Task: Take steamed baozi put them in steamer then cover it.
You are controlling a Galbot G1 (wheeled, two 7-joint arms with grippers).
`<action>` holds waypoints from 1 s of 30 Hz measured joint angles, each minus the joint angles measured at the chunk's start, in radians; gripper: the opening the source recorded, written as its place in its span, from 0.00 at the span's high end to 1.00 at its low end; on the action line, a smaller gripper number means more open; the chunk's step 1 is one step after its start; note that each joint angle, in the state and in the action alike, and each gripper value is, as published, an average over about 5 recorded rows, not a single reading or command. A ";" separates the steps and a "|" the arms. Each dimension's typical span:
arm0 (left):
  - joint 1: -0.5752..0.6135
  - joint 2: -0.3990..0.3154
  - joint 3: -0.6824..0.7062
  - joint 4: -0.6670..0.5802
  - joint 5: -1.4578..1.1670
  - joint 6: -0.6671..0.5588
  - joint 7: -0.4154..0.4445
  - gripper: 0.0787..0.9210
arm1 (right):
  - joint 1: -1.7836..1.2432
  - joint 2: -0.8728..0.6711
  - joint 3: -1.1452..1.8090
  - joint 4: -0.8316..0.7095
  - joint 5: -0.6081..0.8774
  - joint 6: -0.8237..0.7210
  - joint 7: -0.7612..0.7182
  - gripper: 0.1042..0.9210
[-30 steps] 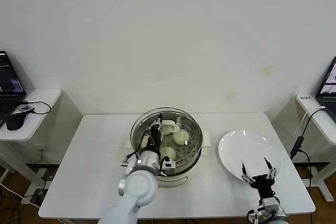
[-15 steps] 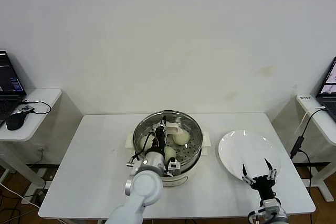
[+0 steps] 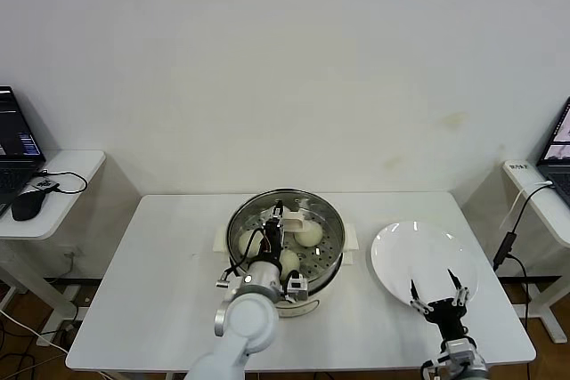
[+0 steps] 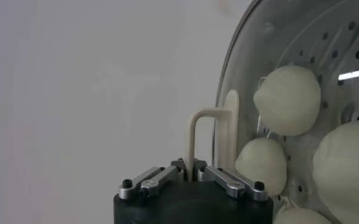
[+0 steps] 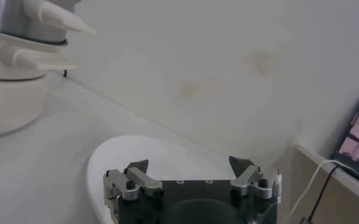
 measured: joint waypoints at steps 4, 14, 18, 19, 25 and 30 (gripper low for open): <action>0.004 -0.005 -0.002 -0.001 0.006 -0.007 -0.003 0.88 | -0.002 0.000 -0.004 0.002 -0.001 0.000 -0.001 0.12; 0.032 0.015 -0.008 -0.041 0.018 -0.016 -0.003 0.54 | -0.005 -0.001 -0.009 0.005 -0.004 -0.001 -0.004 0.12; 0.058 0.030 -0.011 -0.078 0.017 -0.020 -0.004 0.41 | -0.008 -0.002 -0.010 0.006 -0.006 -0.002 -0.005 0.12; 0.066 0.034 -0.012 -0.090 0.016 -0.022 -0.005 0.37 | -0.009 -0.002 -0.010 0.007 -0.006 -0.002 -0.005 0.12; 0.130 0.065 -0.021 -0.184 -0.006 -0.028 -0.015 0.17 | -0.015 -0.006 -0.011 0.010 -0.008 -0.003 -0.007 0.12; 0.218 0.092 -0.048 -0.287 -0.054 -0.039 -0.037 0.12 | -0.024 -0.013 -0.011 0.013 -0.002 -0.002 -0.008 0.12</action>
